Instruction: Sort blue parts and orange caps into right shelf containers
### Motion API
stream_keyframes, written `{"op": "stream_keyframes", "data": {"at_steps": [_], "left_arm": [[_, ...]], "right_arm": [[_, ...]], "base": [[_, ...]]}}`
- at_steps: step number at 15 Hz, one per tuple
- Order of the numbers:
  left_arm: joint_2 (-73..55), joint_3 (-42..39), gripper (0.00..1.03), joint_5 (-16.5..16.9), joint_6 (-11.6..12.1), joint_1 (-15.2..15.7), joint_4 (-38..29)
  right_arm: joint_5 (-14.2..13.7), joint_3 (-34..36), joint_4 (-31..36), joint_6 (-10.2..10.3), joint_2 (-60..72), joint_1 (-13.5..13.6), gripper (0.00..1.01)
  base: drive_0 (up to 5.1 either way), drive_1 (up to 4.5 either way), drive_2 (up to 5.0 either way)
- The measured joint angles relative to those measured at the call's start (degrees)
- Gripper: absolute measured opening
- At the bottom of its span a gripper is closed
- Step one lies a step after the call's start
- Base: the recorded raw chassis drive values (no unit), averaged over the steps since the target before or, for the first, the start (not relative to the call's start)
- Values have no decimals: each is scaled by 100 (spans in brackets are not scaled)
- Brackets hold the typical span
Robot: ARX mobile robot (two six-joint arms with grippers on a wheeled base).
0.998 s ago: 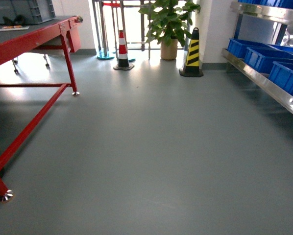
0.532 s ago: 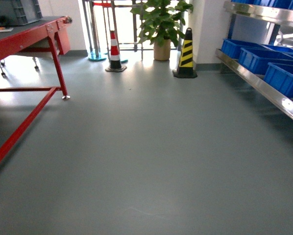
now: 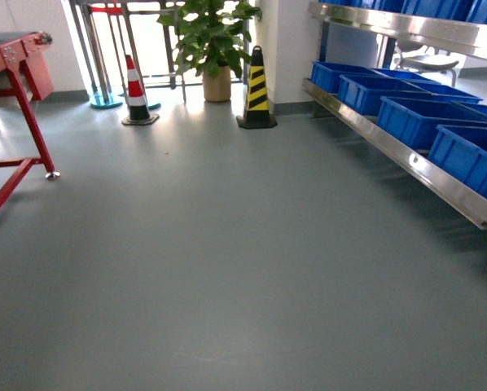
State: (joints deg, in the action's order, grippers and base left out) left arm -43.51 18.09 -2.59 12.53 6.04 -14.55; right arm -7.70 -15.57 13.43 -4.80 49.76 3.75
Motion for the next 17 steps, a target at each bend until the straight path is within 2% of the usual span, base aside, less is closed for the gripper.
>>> {"op": "stream_keyframes", "data": {"at_steps": [17], "left_arm": [[0, 0, 44, 0, 0, 0, 0]], "right_arm": [[0, 0, -2, 0, 0, 0, 44]], "base": [[-162, -162, -162]]}}
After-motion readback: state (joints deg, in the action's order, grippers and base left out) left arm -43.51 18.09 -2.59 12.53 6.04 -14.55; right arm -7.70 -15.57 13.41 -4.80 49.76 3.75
